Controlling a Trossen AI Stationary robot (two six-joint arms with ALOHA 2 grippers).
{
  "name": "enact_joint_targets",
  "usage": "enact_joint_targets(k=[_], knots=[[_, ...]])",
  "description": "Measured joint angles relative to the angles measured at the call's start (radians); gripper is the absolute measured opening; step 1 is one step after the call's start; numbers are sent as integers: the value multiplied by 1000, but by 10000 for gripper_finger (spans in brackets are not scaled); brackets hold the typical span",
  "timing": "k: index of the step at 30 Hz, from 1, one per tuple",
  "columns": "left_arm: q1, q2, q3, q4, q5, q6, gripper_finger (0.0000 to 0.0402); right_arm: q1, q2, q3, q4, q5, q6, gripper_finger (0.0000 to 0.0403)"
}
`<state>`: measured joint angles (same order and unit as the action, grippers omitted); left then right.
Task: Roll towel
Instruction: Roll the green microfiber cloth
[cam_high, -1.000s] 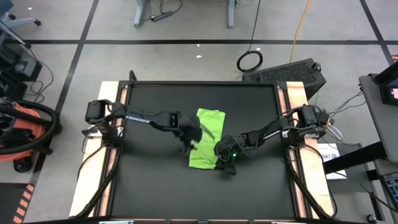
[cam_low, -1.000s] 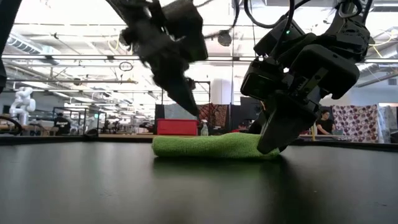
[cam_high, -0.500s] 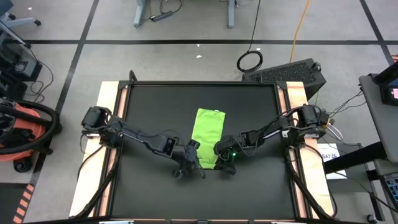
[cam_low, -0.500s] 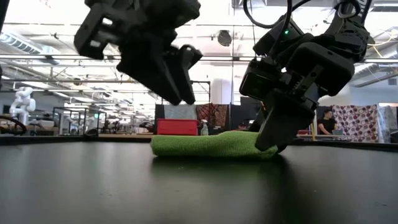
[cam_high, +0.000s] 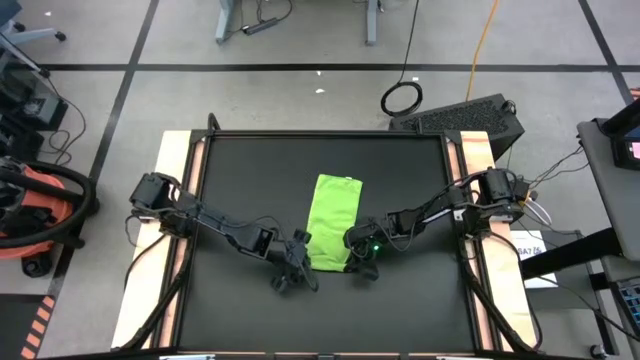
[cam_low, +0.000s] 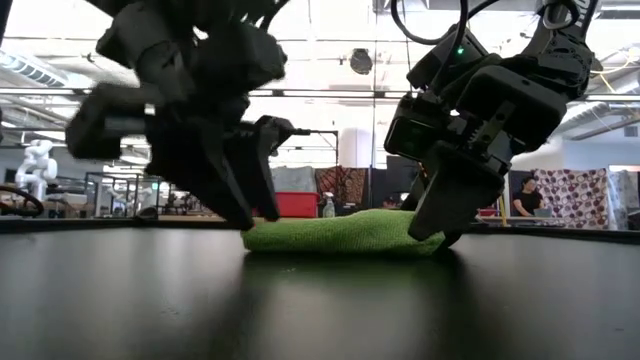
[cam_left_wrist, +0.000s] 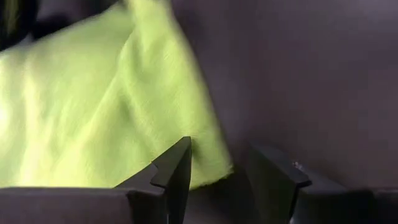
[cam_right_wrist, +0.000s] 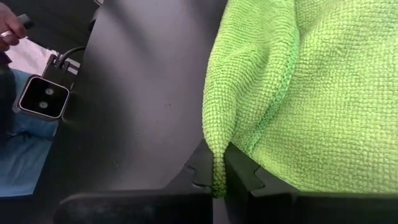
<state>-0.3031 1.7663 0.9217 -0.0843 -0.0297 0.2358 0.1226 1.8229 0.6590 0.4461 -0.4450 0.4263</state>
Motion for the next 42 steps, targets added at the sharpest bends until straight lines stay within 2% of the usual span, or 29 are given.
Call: enact_joint_targets(k=[3, 16, 19, 22, 24, 30, 35, 39, 42], knots=[[0, 0, -18, 20, -55, -18, 152, 0, 0, 0, 0, -1, 5, 0], [2, 0, -102, 141, -42, -22, 152, 0, 0, 0, 0, -4, 14, 0], [4, 0, -117, 176, -78, -75, 152, 0, 0, 0, 0, -4, 19, 0], [21, 2, -124, 194, -103, -130, 137, 0, 0, 0, 0, -4, 25, 0], [34, 14, -123, 212, -100, -150, 113, 0, 0, 0, 0, -4, 26, 0], [60, 28, -120, 218, 42, -152, 13, 1, 0, 0, -3, -7, 41, 0], [101, 29, -120, 217, 202, -216, 12, 0, 0, 0, -2, -15, 74, 0], [156, 31, -120, 206, 386, -314, 12, -8, -1, 1, 0, -62, 128, 3], [202, 32, -120, 202, 483, -380, 12, -18, -1, 1, 2, -104, 171, 10]])
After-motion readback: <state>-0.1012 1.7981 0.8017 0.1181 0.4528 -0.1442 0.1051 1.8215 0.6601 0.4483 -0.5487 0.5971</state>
